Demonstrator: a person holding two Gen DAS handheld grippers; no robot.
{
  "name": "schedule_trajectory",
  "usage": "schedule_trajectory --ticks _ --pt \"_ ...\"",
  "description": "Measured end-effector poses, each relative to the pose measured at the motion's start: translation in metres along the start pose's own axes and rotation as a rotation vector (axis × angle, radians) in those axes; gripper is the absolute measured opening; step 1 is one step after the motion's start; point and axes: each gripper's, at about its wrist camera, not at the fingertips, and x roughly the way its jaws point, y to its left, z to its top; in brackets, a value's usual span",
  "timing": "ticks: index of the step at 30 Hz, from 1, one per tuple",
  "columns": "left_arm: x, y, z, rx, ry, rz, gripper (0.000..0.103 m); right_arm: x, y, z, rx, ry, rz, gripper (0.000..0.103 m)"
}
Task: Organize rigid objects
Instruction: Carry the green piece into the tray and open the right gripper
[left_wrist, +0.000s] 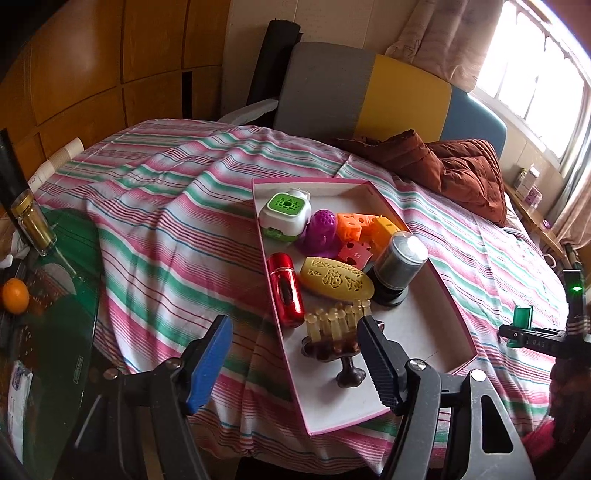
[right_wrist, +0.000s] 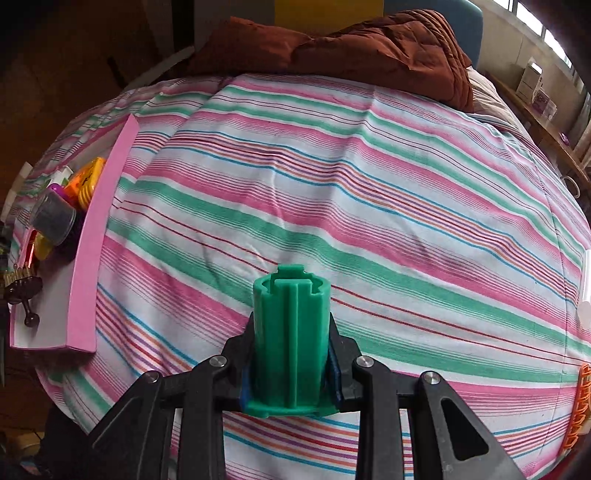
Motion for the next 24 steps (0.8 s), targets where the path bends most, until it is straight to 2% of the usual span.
schedule_trajectory --ticks 5,12,18,24 --pt "0.000 0.007 -0.001 -0.020 -0.004 0.013 0.072 -0.025 0.024 0.004 -0.007 -0.077 0.066 0.030" --pt "-0.001 0.020 0.000 -0.056 -0.015 0.031 0.072 -0.063 0.104 0.015 -0.167 -0.172 0.221 0.030" --pt "0.000 0.027 -0.001 -0.070 -0.014 0.043 0.073 -0.054 0.178 0.013 -0.304 -0.138 0.319 0.030" --pt "0.001 0.029 -0.003 -0.068 -0.012 0.051 0.077 -0.015 0.212 0.016 -0.330 -0.058 0.319 0.030"
